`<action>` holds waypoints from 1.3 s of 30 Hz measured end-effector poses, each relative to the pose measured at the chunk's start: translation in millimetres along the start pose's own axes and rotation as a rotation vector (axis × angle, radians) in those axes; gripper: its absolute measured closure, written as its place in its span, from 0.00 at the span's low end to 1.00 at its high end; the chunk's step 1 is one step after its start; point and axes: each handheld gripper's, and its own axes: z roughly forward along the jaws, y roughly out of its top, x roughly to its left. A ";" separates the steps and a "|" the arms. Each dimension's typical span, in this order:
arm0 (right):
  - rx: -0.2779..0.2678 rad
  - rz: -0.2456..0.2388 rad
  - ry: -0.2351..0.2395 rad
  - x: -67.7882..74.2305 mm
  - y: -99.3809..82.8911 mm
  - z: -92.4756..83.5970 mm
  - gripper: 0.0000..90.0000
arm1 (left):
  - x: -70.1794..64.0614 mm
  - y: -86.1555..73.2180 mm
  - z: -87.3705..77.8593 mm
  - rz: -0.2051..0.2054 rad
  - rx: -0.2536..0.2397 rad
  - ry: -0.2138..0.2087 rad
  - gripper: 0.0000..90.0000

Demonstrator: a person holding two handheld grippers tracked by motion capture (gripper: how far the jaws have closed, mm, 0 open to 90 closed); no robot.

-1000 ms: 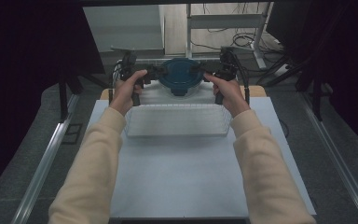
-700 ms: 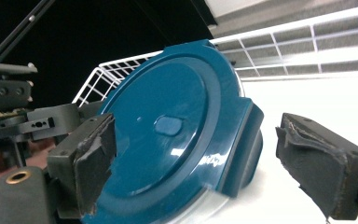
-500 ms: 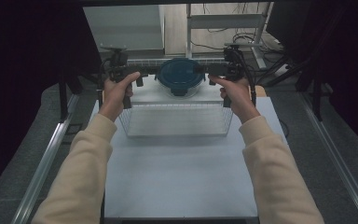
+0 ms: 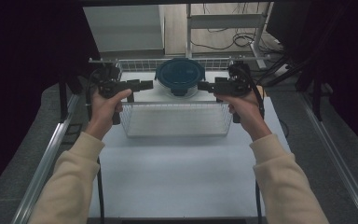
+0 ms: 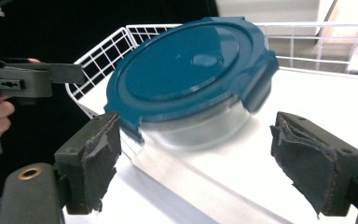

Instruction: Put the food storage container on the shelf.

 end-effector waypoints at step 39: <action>0.095 -0.149 -0.107 1.6 -219.3 -62.1 0.18 | -12.1 -223.6 -30.6 0.082 0.157 0.087 0.23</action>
